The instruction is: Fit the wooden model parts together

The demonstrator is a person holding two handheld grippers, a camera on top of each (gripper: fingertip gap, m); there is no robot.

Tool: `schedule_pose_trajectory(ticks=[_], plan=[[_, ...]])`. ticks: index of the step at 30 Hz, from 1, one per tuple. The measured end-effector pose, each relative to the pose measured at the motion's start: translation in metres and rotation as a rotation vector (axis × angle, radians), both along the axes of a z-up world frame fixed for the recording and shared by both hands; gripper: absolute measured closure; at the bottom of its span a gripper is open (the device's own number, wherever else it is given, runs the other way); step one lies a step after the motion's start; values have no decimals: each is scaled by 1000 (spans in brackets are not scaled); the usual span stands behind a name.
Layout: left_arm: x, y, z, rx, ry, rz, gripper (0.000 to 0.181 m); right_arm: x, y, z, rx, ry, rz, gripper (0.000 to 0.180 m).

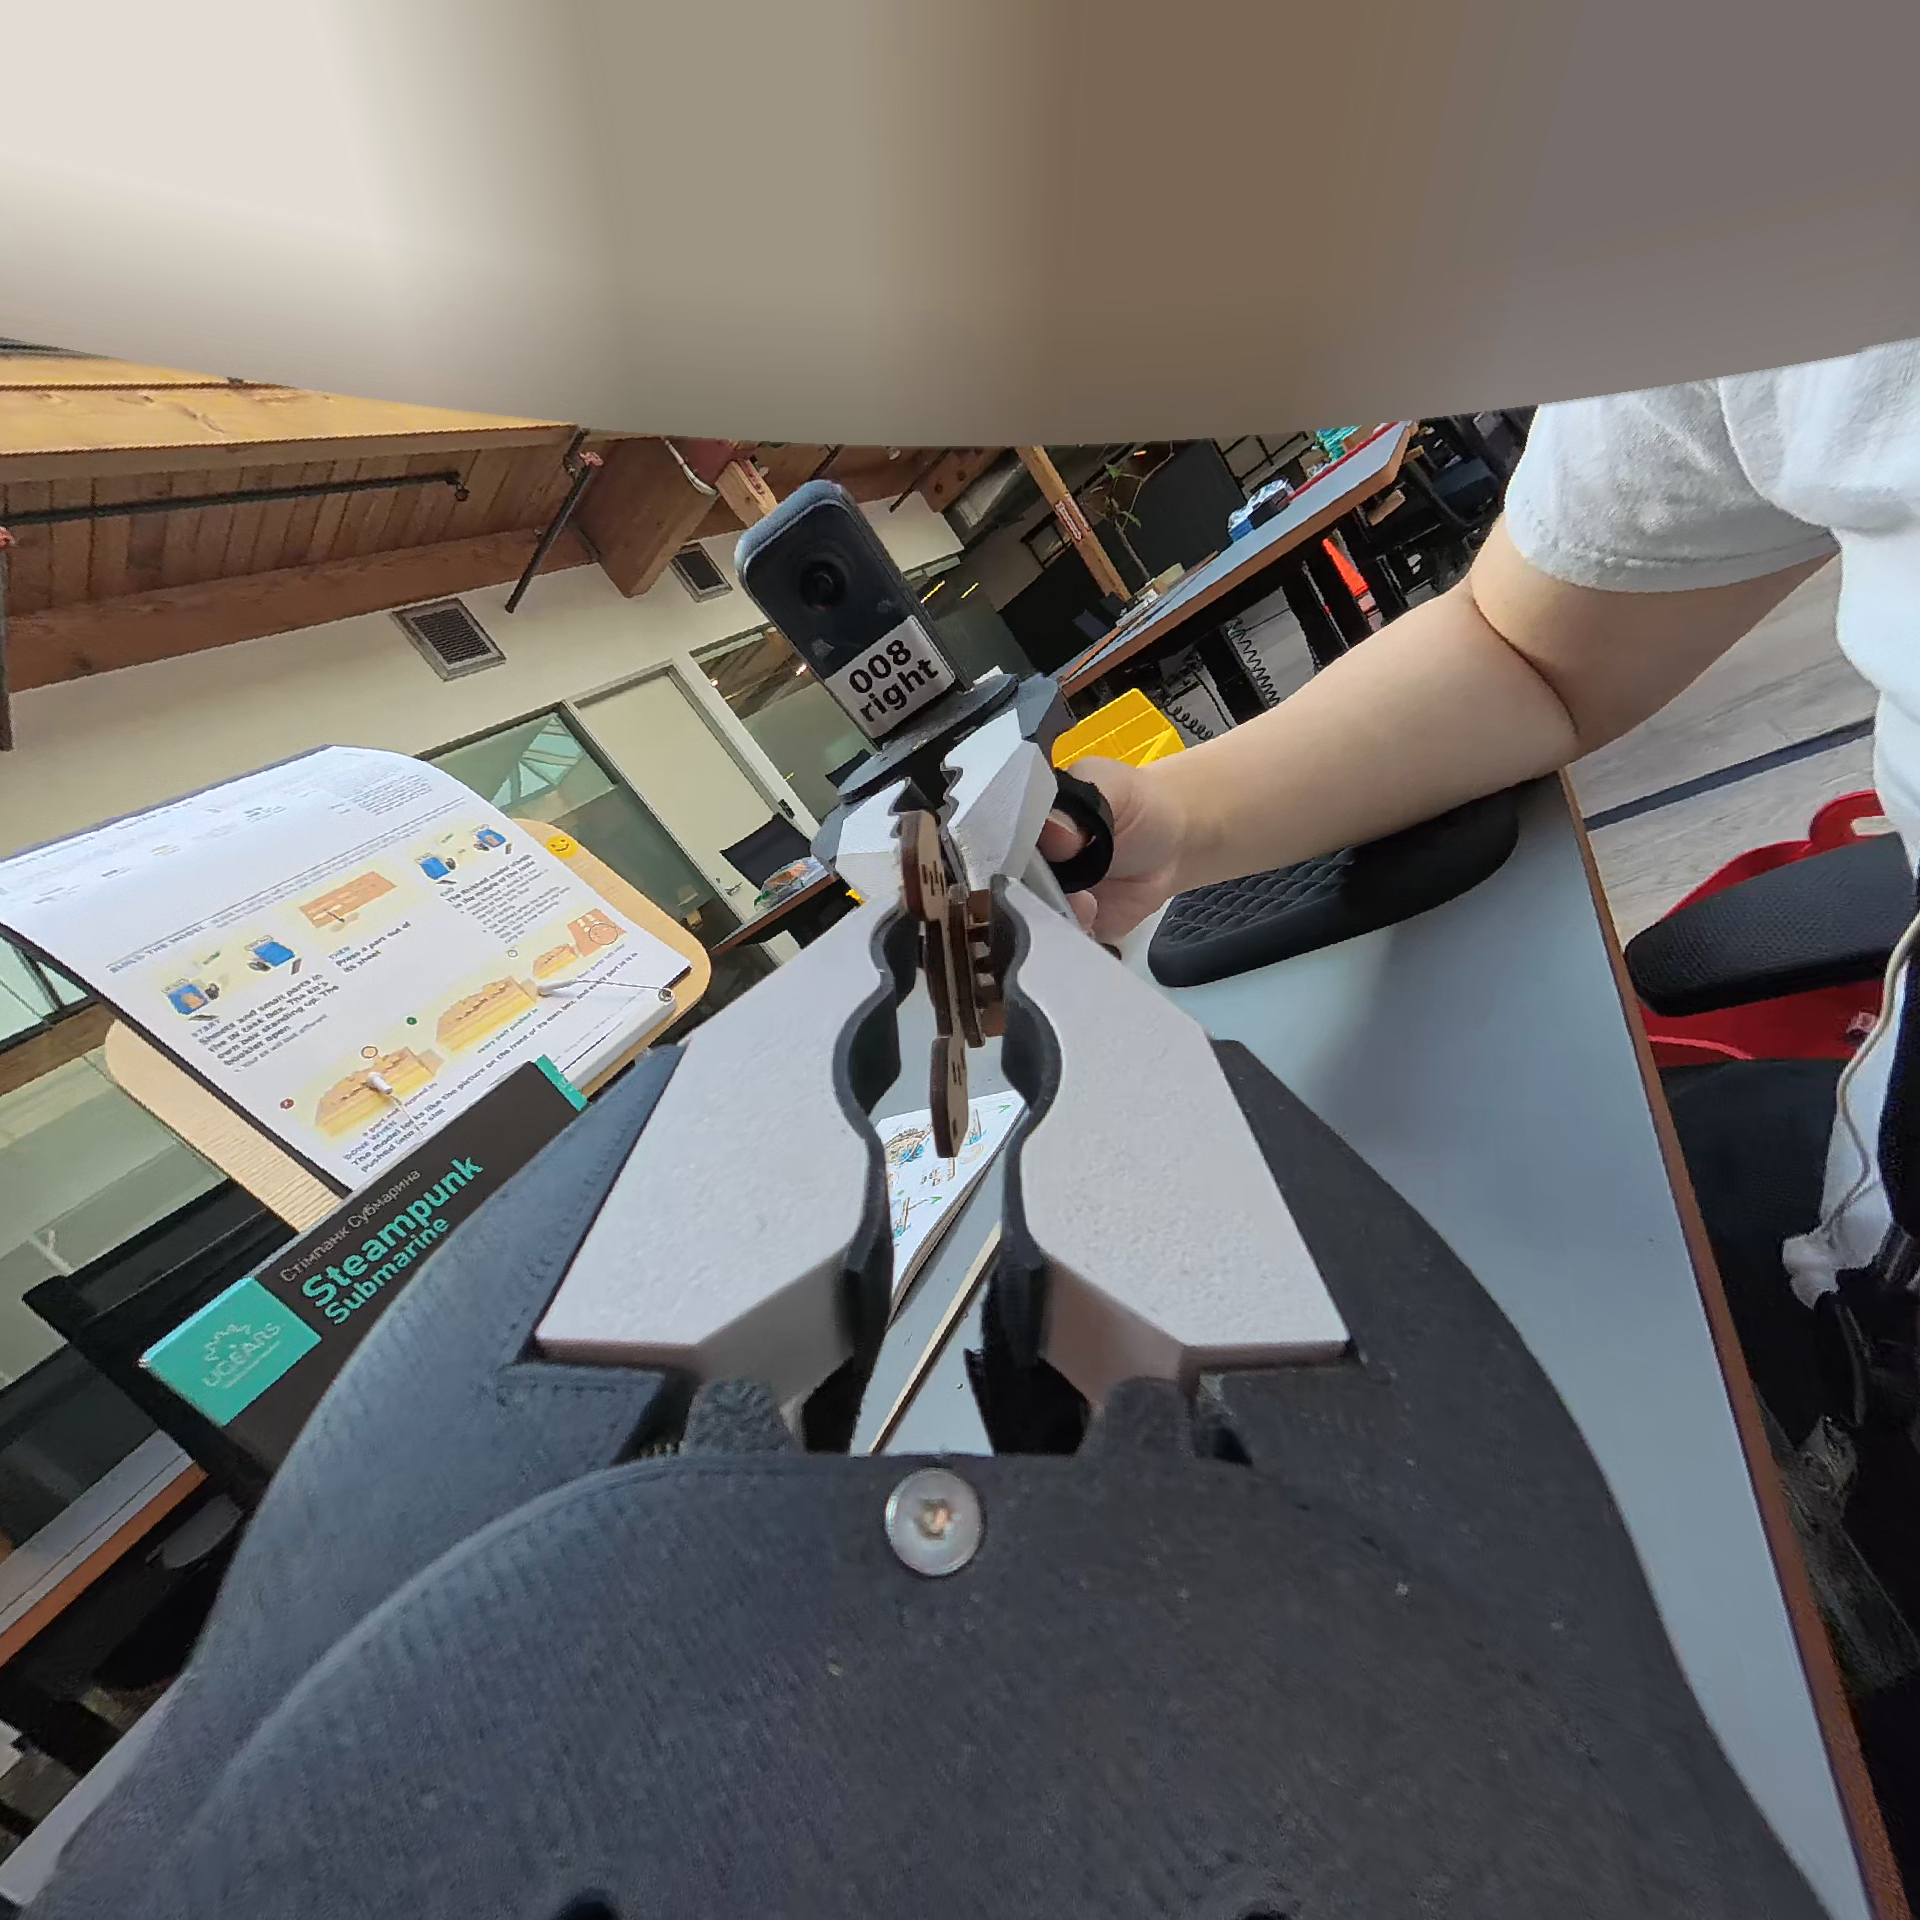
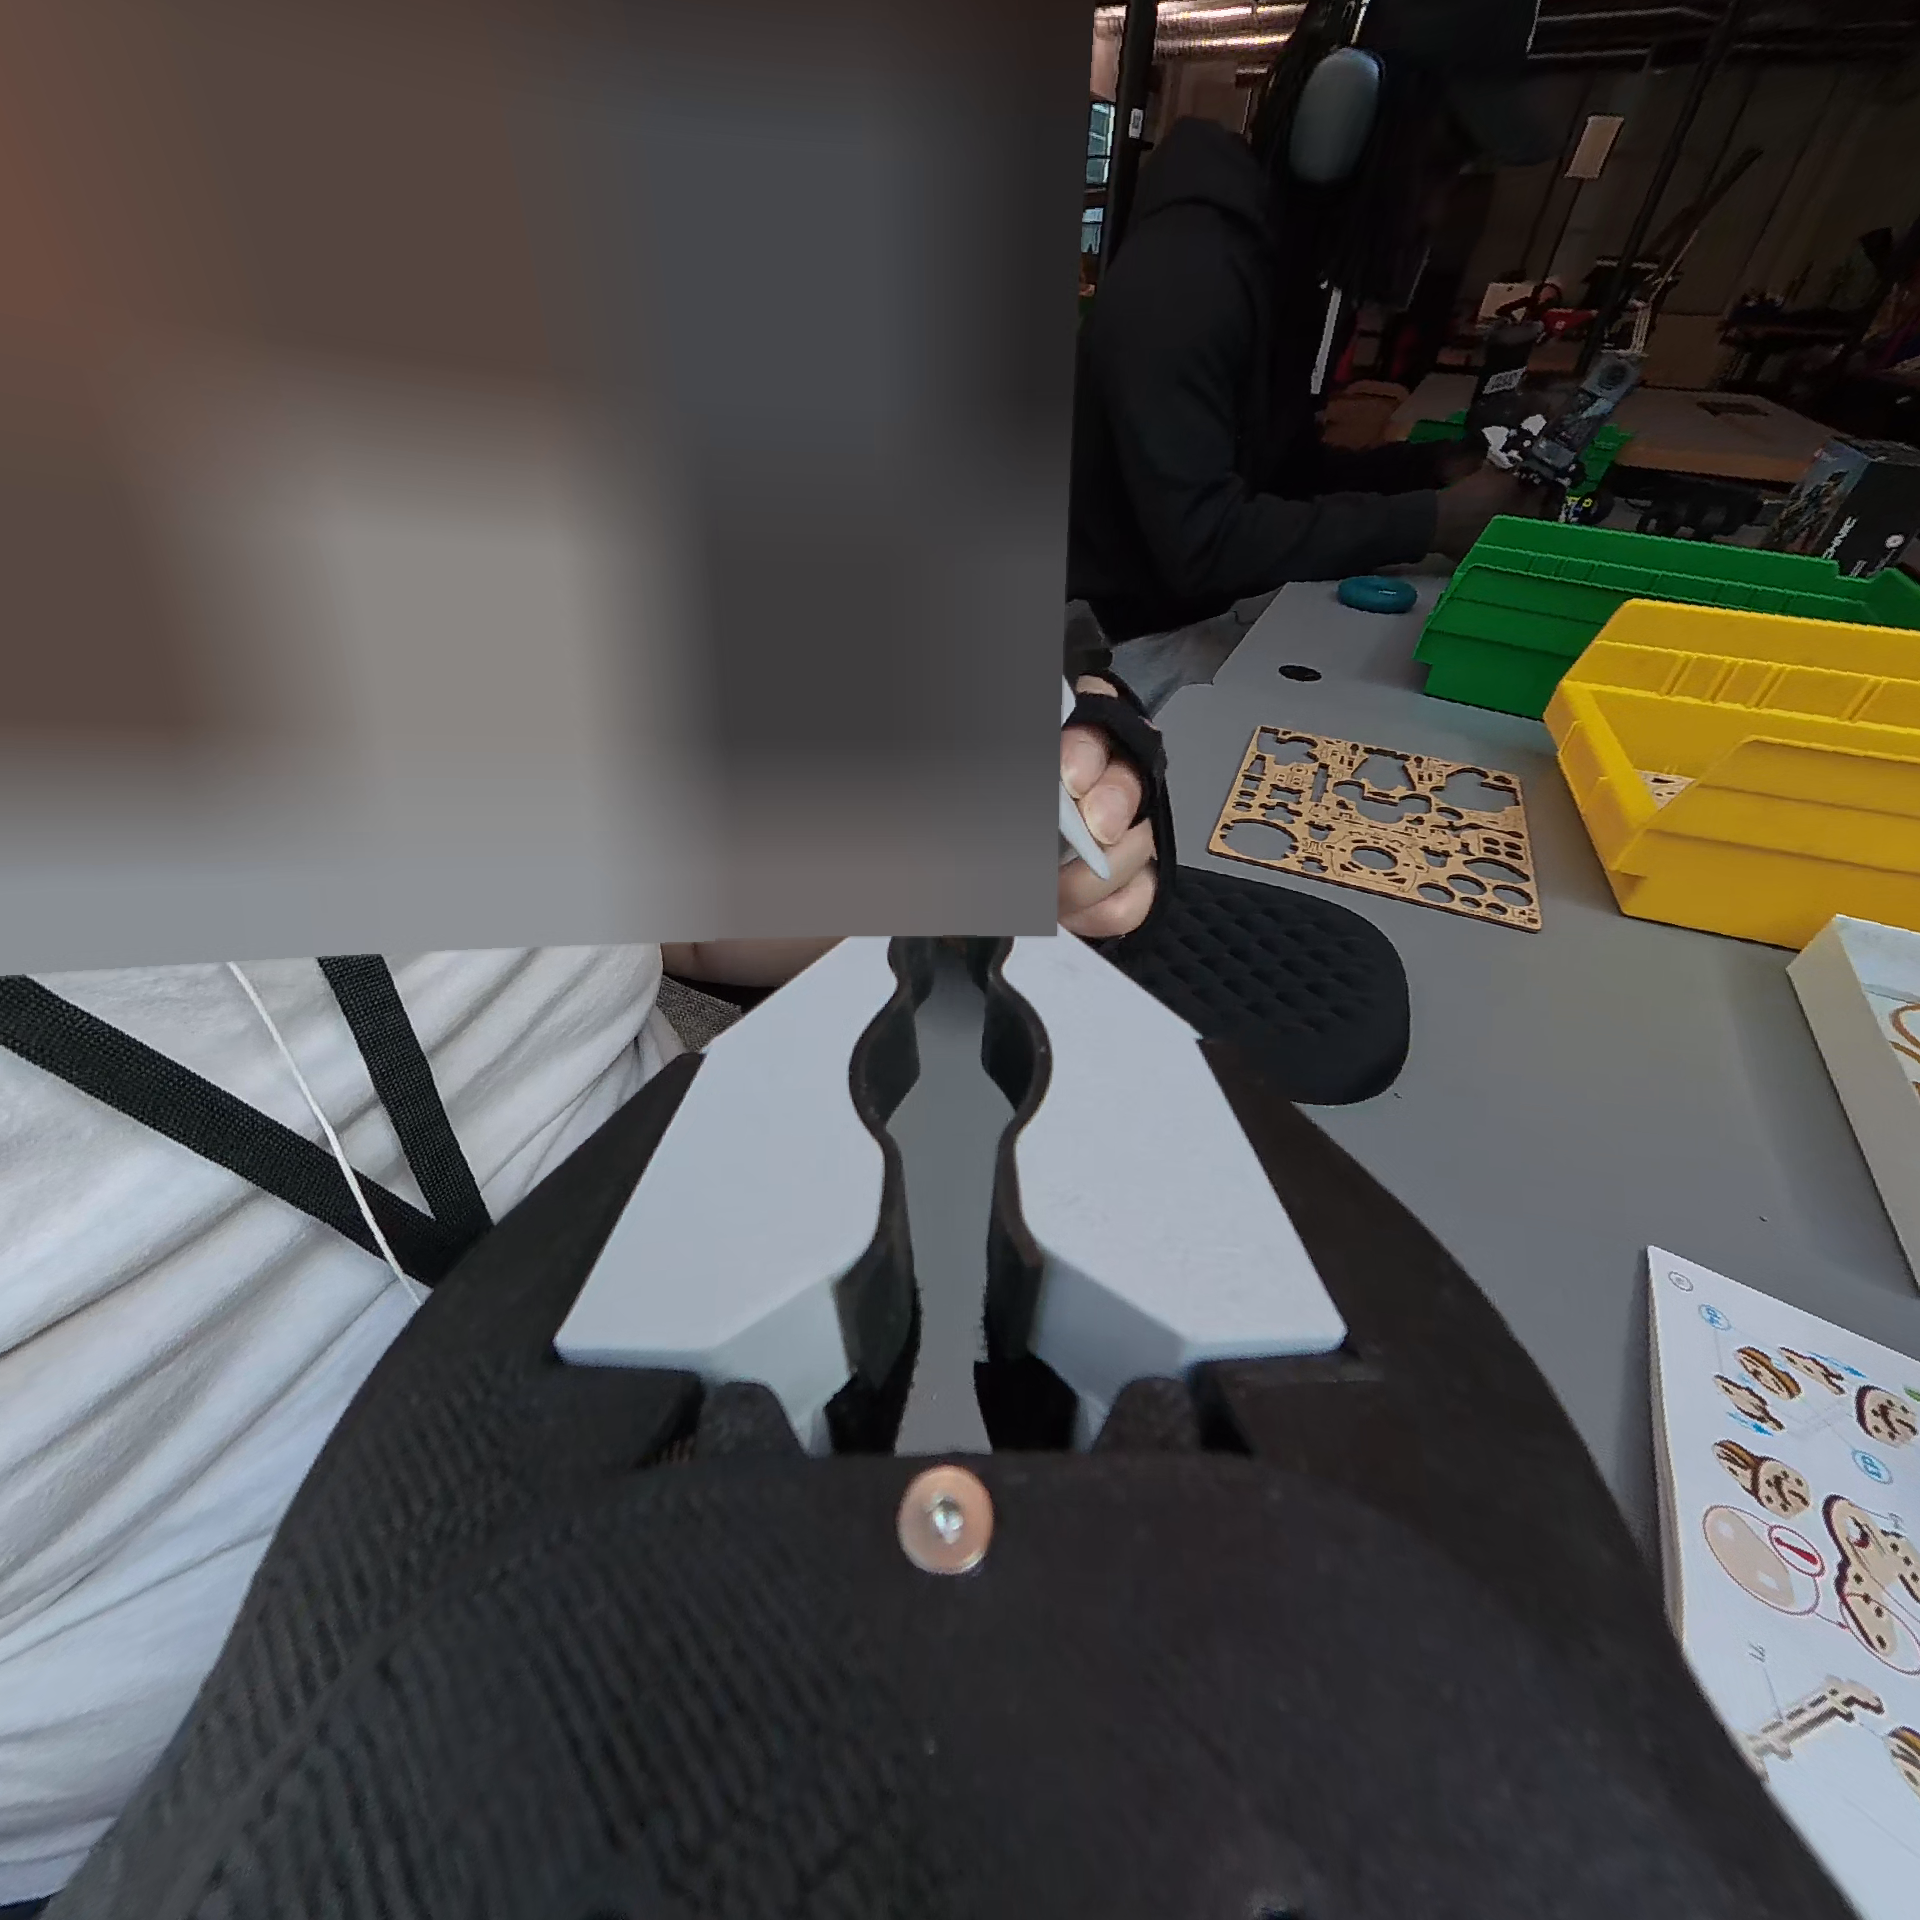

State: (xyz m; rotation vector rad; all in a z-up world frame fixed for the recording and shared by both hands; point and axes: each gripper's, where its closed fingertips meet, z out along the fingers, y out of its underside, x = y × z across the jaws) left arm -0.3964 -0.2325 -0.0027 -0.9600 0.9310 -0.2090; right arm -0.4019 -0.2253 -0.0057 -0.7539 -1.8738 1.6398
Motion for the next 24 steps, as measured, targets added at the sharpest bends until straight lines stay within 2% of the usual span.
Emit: schedule_pose_trajectory(ticks=[8, 16, 20, 24], plan=[[-5, -4, 1, -13, -7, -23, 164, 3, 4, 7, -72, 0, 11, 176], [-9, 2, -3, 18, 45, 56, 169, 1, 4, 3, -85, -20, 12, 175], [-7, 2, -5, -1, 57, 45, 179, 1, 6, 2, -105, -23, 19, 176], [-11, 8, -6, -114, -5, 20, 179, -2, 12, 0, -162, -39, 14, 174]])
